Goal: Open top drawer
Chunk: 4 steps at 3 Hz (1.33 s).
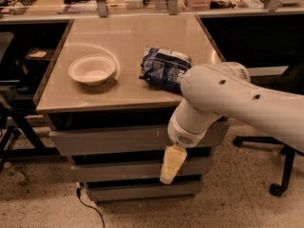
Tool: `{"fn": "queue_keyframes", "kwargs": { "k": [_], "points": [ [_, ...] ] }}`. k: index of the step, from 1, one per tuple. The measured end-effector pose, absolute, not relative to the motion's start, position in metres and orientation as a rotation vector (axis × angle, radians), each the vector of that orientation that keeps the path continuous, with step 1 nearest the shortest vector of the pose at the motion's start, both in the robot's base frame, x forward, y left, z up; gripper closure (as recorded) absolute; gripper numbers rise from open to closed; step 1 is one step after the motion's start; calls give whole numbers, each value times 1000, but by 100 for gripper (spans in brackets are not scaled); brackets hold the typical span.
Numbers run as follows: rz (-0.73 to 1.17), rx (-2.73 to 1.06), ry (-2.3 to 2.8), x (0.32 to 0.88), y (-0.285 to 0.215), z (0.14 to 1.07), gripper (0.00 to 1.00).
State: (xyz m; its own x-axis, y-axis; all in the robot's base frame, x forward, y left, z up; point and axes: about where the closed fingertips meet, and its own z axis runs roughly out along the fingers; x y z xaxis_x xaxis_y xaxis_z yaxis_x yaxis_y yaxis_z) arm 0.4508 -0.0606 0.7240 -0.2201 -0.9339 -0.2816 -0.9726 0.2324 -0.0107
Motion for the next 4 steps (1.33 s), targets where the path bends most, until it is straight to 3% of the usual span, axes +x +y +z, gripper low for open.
{"fn": "queue_keyframes", "kwargs": {
  "k": [4],
  "points": [
    [207, -1804, 2319, 512, -60, 681, 0]
  ]
}}
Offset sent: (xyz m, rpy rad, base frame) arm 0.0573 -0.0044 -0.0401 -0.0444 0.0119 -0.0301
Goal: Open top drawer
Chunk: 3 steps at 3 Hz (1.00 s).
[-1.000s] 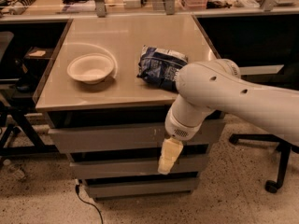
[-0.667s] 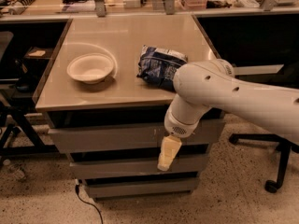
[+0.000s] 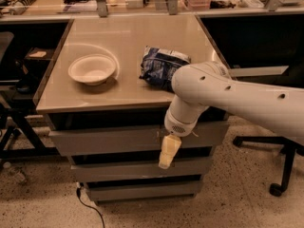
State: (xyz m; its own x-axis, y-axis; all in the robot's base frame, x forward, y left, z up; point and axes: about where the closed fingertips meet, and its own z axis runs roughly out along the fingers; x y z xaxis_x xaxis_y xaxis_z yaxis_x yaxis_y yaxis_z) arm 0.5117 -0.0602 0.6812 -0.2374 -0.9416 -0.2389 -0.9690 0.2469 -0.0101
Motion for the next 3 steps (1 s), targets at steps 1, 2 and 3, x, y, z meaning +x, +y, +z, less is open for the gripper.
{"fn": "queue_keyframes", "kwargs": {
  "k": [1, 2, 3],
  "points": [
    [224, -1829, 2347, 505, -59, 664, 0],
    [243, -1848, 2375, 495, -59, 649, 0],
    [254, -1857, 2388, 487, -62, 649, 0]
  ]
}}
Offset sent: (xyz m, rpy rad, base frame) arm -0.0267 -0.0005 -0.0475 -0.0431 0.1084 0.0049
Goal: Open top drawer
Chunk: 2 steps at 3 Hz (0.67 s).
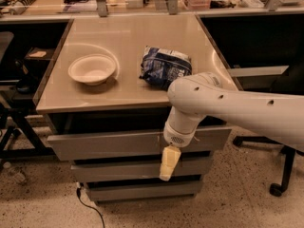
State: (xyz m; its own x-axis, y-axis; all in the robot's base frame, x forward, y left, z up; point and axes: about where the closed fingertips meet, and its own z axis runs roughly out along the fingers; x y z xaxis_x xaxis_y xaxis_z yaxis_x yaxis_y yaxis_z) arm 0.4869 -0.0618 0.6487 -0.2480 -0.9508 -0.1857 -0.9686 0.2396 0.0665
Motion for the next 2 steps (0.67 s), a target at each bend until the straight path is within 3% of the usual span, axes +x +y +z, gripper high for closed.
{"fn": "queue_keyframes", "kwargs": {
  "k": [2],
  "points": [
    [298, -1834, 2418, 425, -87, 676, 0]
  ]
}}
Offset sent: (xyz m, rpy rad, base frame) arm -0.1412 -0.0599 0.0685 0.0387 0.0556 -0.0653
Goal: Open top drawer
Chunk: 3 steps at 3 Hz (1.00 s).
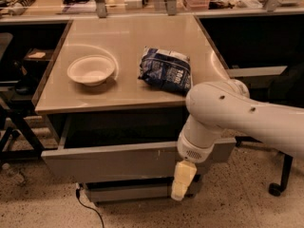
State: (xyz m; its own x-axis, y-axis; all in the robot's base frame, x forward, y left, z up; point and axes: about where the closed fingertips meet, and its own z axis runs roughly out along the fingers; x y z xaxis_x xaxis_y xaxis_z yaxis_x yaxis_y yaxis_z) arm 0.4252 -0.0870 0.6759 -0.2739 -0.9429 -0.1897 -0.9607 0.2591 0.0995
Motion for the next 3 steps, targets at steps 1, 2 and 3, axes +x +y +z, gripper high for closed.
{"fn": "queue_keyframes", "kwargs": {
  "k": [1, 2, 3],
  "points": [
    [328, -1806, 2447, 381, -106, 699, 0],
    [326, -1795, 2449, 379, -107, 702, 0],
    [294, -1783, 2407, 390, -105, 711, 0]
  ]
}}
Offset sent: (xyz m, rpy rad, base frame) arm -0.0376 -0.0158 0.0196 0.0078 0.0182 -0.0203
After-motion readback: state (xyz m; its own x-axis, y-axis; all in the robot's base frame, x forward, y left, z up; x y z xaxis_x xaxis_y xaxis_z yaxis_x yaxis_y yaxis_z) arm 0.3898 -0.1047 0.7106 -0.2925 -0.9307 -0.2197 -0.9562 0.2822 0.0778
